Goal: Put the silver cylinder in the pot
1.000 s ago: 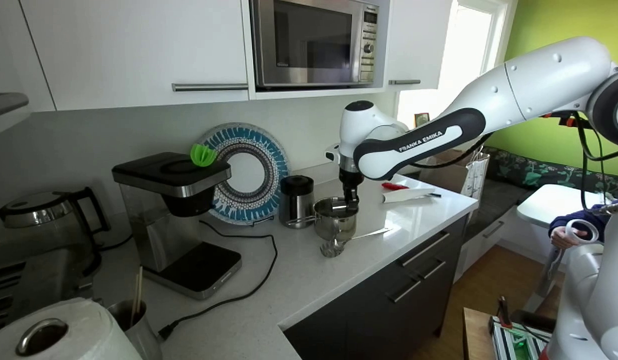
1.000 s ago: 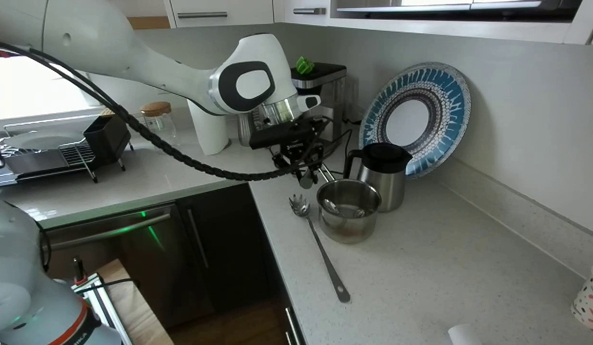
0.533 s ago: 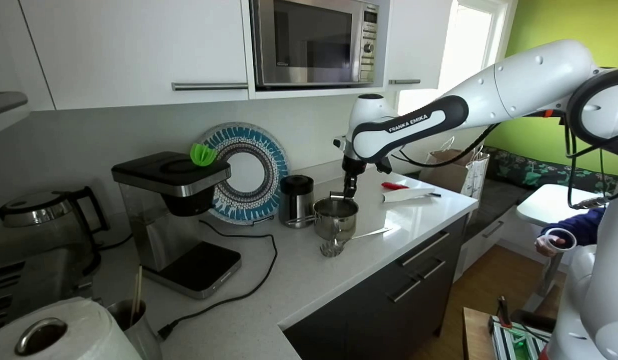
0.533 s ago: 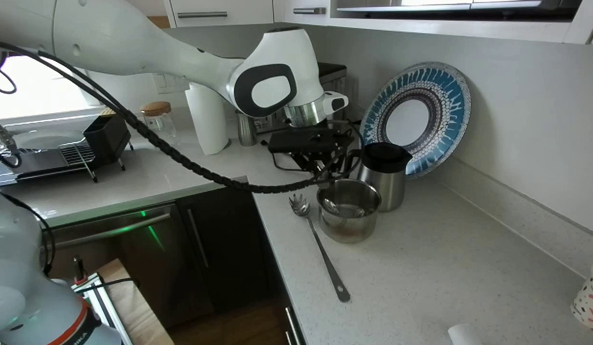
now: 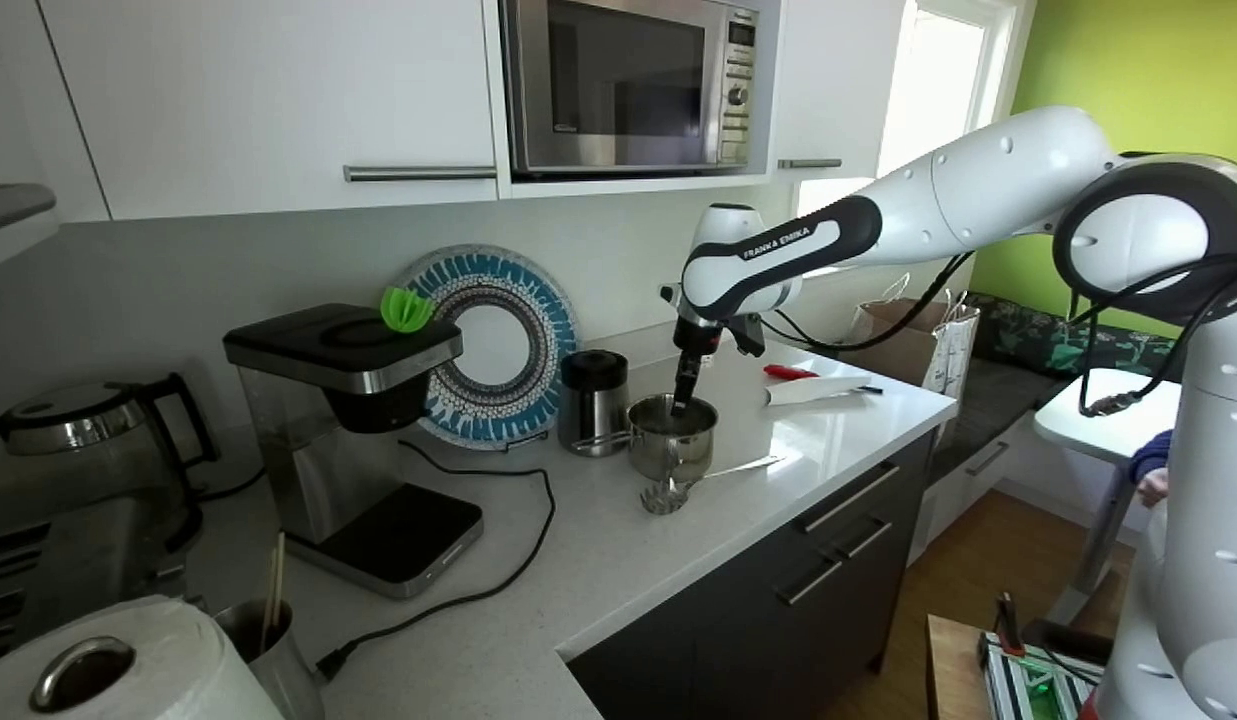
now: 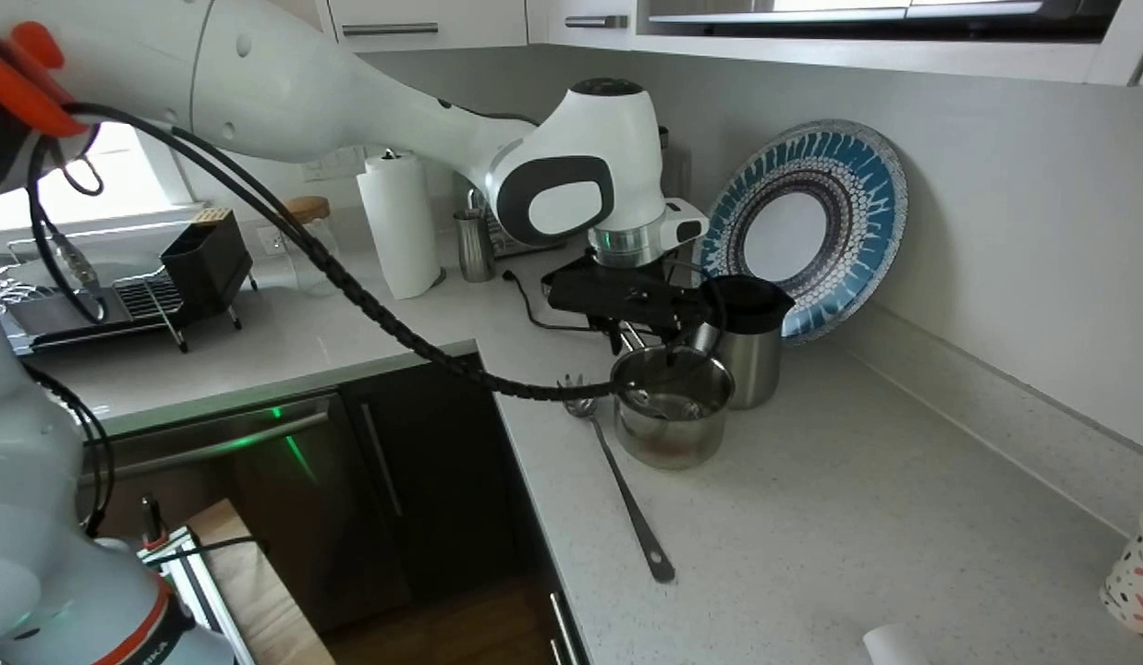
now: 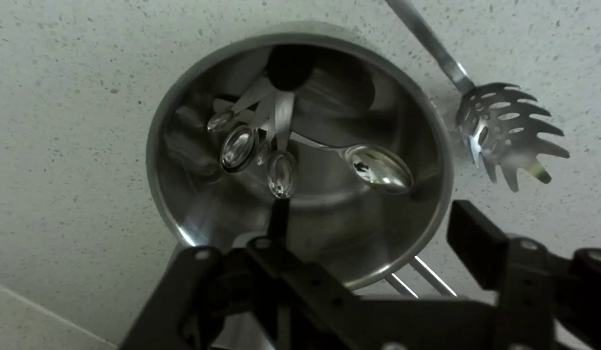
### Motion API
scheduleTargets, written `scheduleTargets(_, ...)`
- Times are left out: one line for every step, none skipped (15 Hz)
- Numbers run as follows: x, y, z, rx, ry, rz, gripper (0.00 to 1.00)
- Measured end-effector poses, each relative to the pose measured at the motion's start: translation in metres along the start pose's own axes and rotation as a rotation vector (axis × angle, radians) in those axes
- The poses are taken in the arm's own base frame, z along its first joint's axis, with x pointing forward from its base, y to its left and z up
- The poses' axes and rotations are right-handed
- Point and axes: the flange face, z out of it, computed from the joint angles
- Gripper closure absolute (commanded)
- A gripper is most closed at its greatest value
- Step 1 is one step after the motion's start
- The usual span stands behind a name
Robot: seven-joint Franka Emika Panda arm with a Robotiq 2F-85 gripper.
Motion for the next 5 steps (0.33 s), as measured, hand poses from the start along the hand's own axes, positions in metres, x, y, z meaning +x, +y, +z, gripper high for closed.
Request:
scheduleTargets(0.005,-0.003,-0.001,0.001,0.004,-0.008,0.0)
scheduleTargets(0.013,-0.013,-0.004,0.0,0.01,-0.027,0.0)
scheduleTargets(0.023,-0.027,-0.008,0.003,0.017,-0.056,0.0)
scheduleTargets(0.035,-0.048,-0.013,0.004,0.018,-0.102,0.0)
scheduleTargets(0.046,-0.074,-0.014,0.01,0.005,-0.161,0.0)
